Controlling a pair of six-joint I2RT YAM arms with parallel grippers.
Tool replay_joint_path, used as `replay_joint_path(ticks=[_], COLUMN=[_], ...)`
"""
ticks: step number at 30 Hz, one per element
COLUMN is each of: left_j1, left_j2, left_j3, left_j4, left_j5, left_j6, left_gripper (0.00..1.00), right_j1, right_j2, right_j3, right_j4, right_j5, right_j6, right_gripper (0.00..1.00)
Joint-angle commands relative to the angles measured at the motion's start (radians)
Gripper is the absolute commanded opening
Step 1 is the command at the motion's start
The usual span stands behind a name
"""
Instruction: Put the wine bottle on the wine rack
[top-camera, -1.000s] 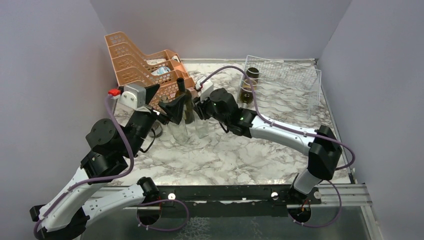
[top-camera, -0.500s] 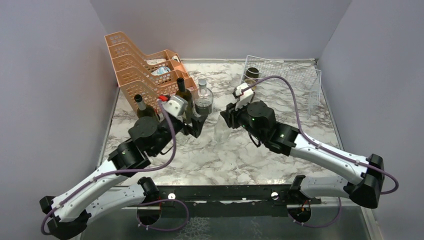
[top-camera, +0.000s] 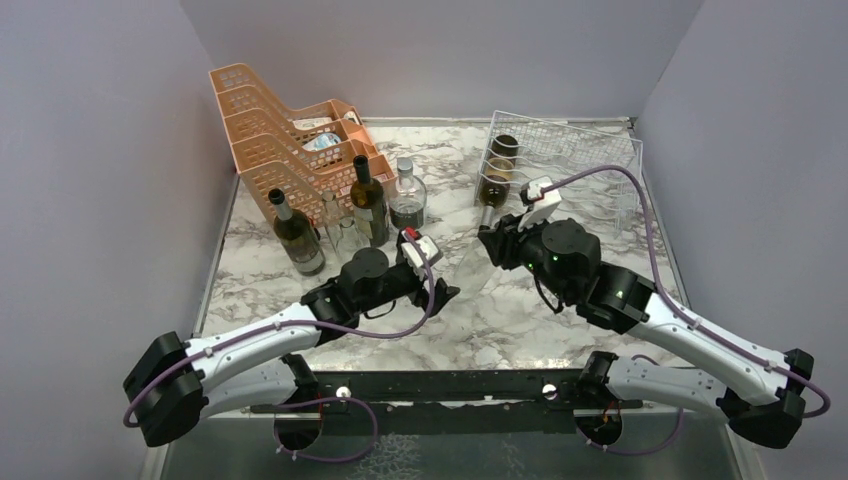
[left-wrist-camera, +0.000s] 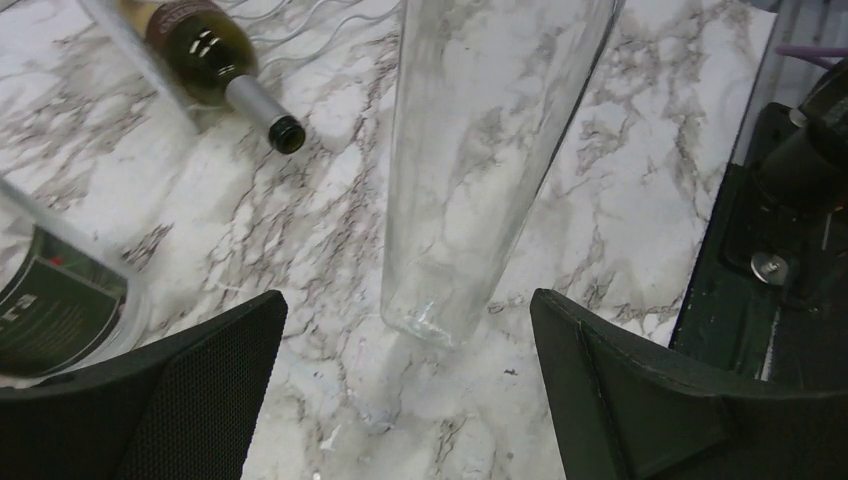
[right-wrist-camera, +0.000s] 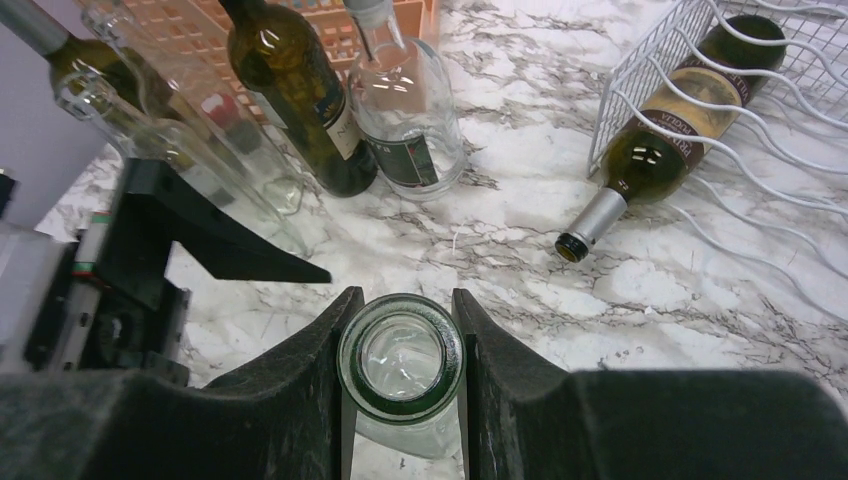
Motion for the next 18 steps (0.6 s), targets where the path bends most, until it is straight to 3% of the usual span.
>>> replay_joint_path(ticks=[1, 10, 15, 18], left_j1=[-0.001, -0.001, -0.001, -0.001], left_j2=[0.078, 0.199, 0.219, 0.219], left_j3=[0.004, -0.013, -0.020, -0.023], left_j4=[0.210, 0.359, 0.402, 0.407], left_j5=[0.197, 0.321, 0.326, 0.344], left_j6=[0.010, 0.080, 0.104, 0.148], left_gripper=[0.98, 0.94, 0.76, 0.54], right_j1=[0.007, 0.008, 0.007, 0.008], right_j2=[-0.072, -0.145, -0.168, -0.175], right_j3=[0.007, 0.006, 0.009, 0.017], right_j4=[0.017, 0.043, 0.023, 0.005], right_j5=[-0.024, -0.236, -0.253, -0.247], right_j6=[0.053, 0.003, 0.008, 0.016], right_gripper=[0.01, 0.01, 0.01, 0.02])
